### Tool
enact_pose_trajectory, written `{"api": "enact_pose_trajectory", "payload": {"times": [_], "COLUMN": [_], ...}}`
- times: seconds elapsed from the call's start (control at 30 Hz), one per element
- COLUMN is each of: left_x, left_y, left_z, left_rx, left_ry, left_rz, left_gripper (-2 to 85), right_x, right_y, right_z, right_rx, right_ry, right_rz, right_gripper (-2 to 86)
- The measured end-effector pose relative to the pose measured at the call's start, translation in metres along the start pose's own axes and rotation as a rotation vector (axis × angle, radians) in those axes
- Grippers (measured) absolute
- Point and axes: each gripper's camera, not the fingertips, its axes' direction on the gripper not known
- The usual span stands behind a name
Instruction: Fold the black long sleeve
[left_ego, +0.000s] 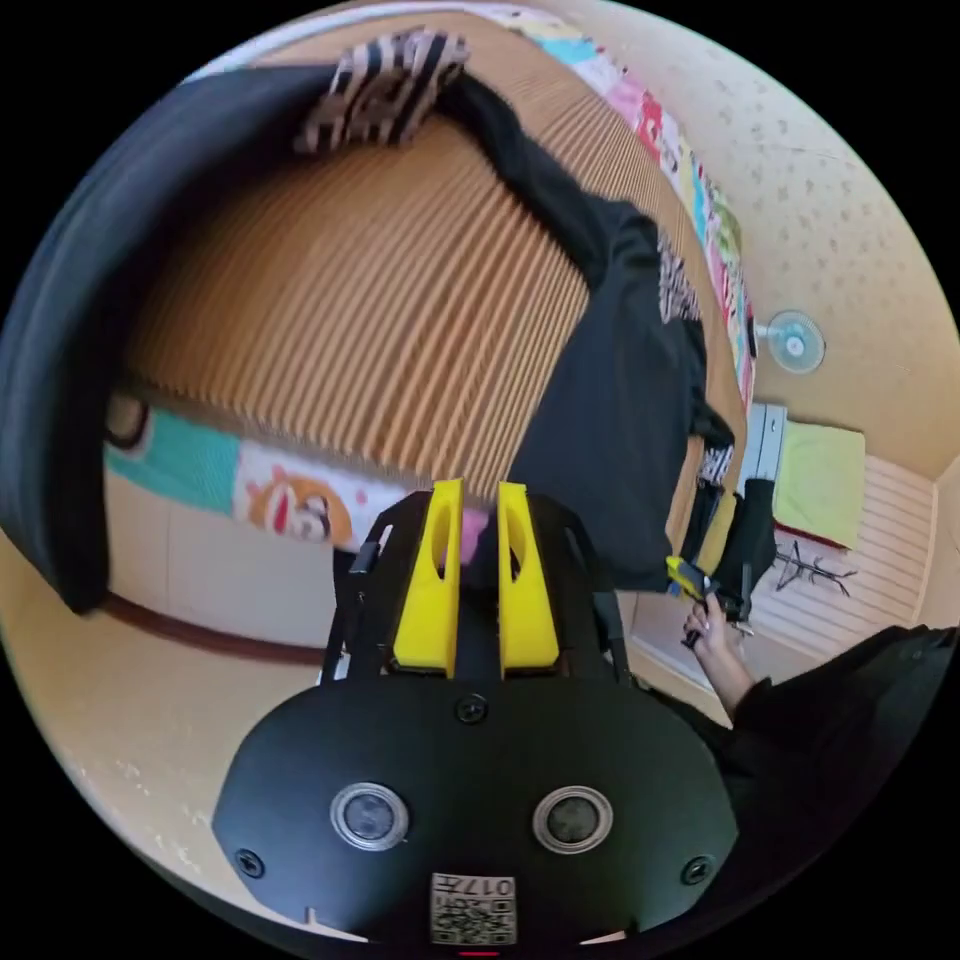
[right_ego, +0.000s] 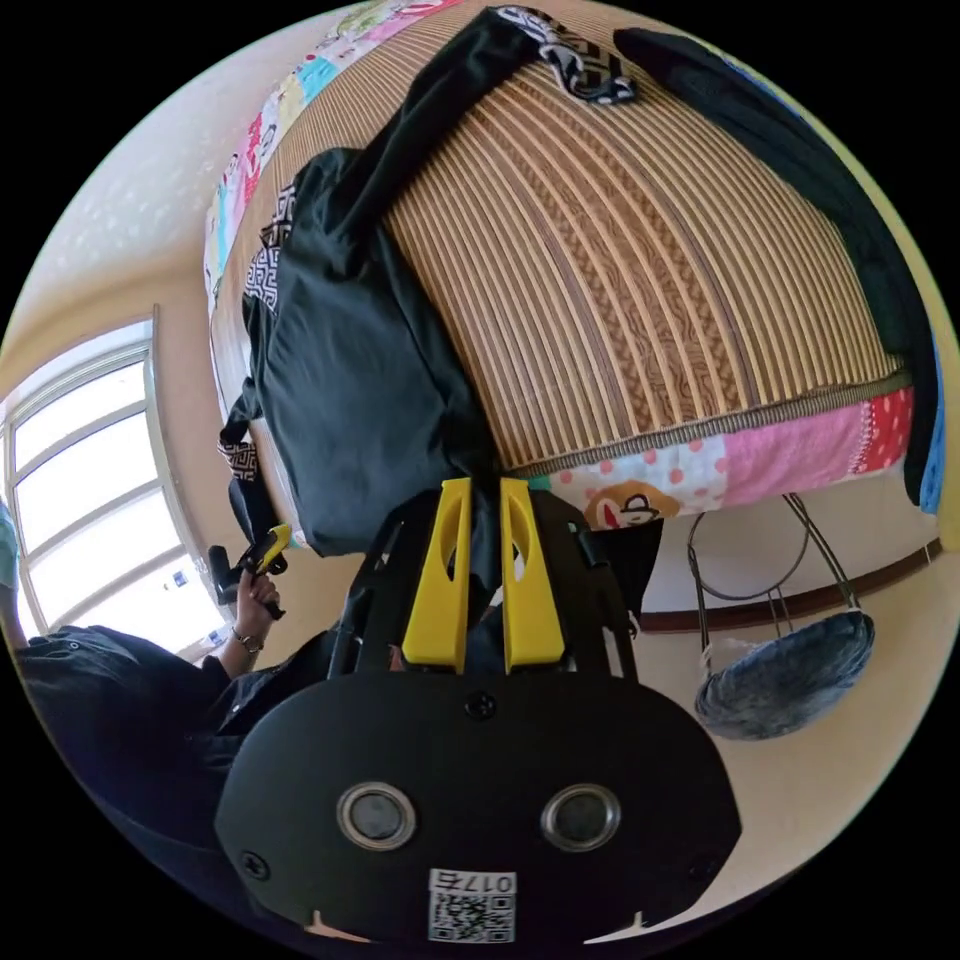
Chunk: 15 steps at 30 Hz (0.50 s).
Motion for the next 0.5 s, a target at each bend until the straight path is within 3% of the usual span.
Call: {"api": "enact_pose_trajectory", "payload": {"times": [0.1, 0.17, 0.27, 0.4, 0.5], "left_x": [0.025, 0.043, 0.041, 0.020, 0.023], "left_y": [-0.046, -0.078, -0.102, -0.133, -0.126], "left_z": [-0.059, -0.102, -0.137, -0.116, -0.123], "left_rx": [0.162, 0.275, 0.407, 0.160, 0.132], "left_ry": [-0.158, -0.405, -0.595, -0.388, -0.102], "left_rz": [0.099, 0.154, 0.098, 0.093, 0.183], "left_gripper": [7.6, 9.3, 11.6, 7.1, 2.3], "right_x": [-0.031, -0.051, -0.082, -0.097, -0.101], "right_y": [-0.019, -0.029, -0.035, -0.043, -0.045], "right_z": [0.008, 0.013, 0.017, 0.029, 0.036], "right_rx": [-0.031, -0.042, -0.019, -0.014, 0.007], "right_ry": [0.038, 0.061, 0.075, -0.015, -0.101], "right_rz": [-0.070, -0.119, -0.227, -0.208, -0.165], "right_gripper": [2.1, 1.9, 1.2, 0.6, 0.5]}}
